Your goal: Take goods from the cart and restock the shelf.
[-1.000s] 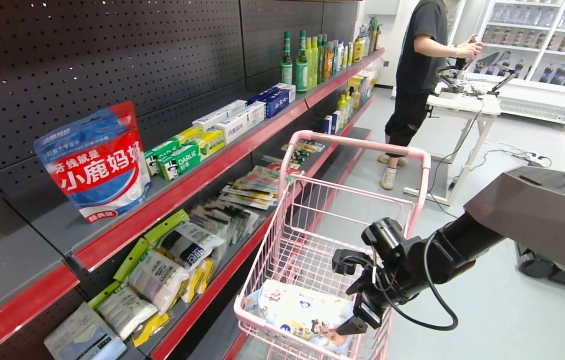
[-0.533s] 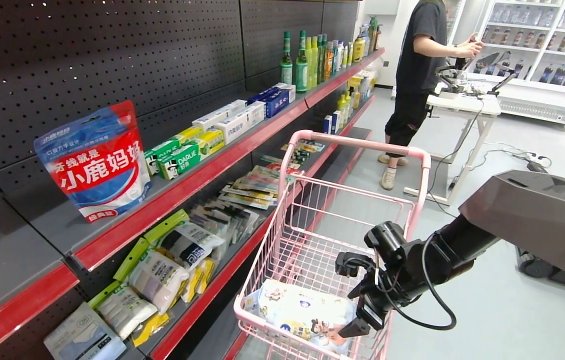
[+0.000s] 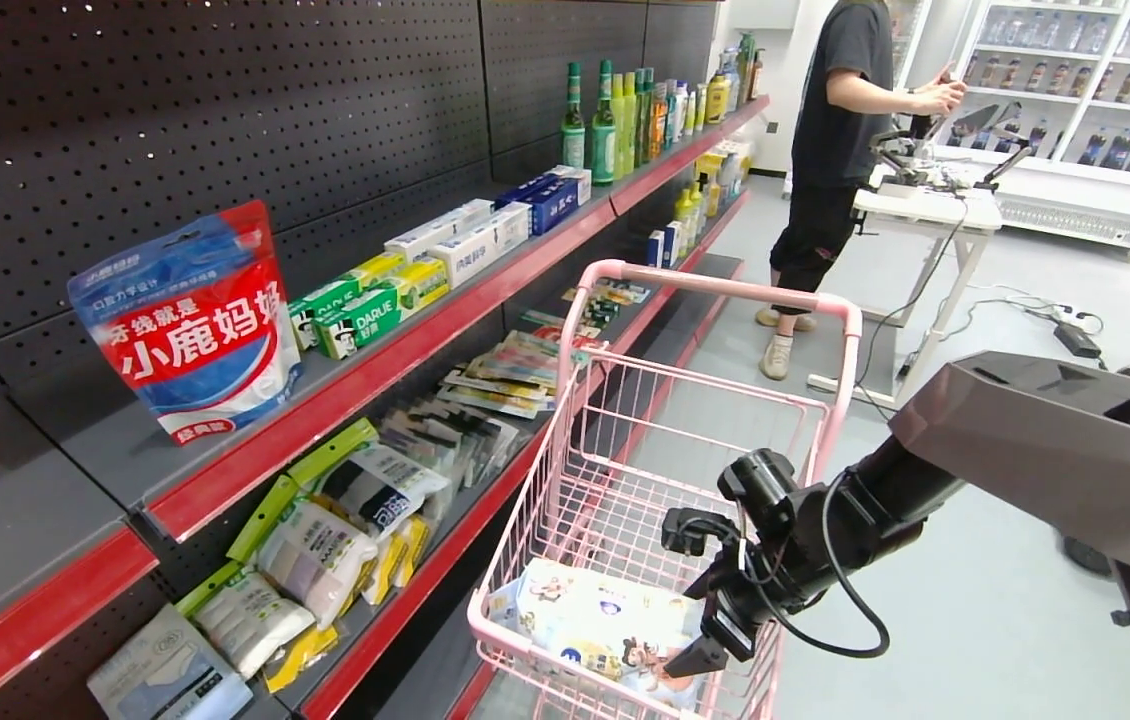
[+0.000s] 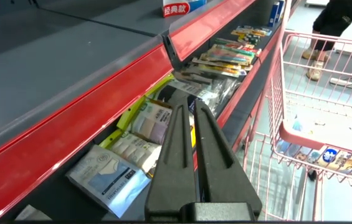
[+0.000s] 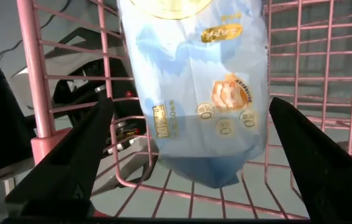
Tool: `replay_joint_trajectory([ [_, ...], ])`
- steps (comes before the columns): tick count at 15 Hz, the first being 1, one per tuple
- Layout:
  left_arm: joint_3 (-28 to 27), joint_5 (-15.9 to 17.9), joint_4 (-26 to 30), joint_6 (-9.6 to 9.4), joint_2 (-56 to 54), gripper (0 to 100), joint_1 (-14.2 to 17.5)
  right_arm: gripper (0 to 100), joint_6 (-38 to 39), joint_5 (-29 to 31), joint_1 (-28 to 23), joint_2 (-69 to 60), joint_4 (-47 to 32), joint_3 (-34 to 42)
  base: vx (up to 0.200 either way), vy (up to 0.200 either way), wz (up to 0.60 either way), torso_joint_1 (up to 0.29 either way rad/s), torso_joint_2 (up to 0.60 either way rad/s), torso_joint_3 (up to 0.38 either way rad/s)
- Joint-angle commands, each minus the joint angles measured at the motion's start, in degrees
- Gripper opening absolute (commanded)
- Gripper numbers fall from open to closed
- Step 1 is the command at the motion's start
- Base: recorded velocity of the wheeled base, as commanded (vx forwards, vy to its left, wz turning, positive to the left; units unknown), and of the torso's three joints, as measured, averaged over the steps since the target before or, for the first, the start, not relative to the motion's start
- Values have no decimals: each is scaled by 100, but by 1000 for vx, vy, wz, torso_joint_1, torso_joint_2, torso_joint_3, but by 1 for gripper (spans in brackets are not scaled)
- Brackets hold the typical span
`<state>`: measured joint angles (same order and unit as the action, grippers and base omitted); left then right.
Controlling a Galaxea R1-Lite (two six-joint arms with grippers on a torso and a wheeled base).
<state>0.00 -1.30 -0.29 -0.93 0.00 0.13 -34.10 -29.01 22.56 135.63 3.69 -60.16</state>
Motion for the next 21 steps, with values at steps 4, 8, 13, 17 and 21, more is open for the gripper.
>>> replay_joint_trajectory([
  [4, 0, -1, -6, -4, 0, 0, 4, 100, 0, 1, 11, 156, 9, -171, 0, 0, 0, -79, 192, 116],
  [8, 0, -1, -6, -4, 9, 0, 4, 100, 114, -61, 55, 183, 52, -268, 0, 0, 0, -82, 223, 135],
  [13, 0, -1, -6, -4, 9, 0, 4, 100, 43, -52, 73, 376, 70, -435, 0, 0, 0, -3, 10, 5],
  [17, 0, -1, 3, -4, 0, 0, 4, 0, 26, -25, 187, 482, 430, -418, 0, 0, 0, 0, 0, 0],
  [21, 0, -1, 3, 5, 0, 0, 4, 0, 325, 1, 213, 438, 492, -347, 0, 0, 0, 0, 0, 0],
])
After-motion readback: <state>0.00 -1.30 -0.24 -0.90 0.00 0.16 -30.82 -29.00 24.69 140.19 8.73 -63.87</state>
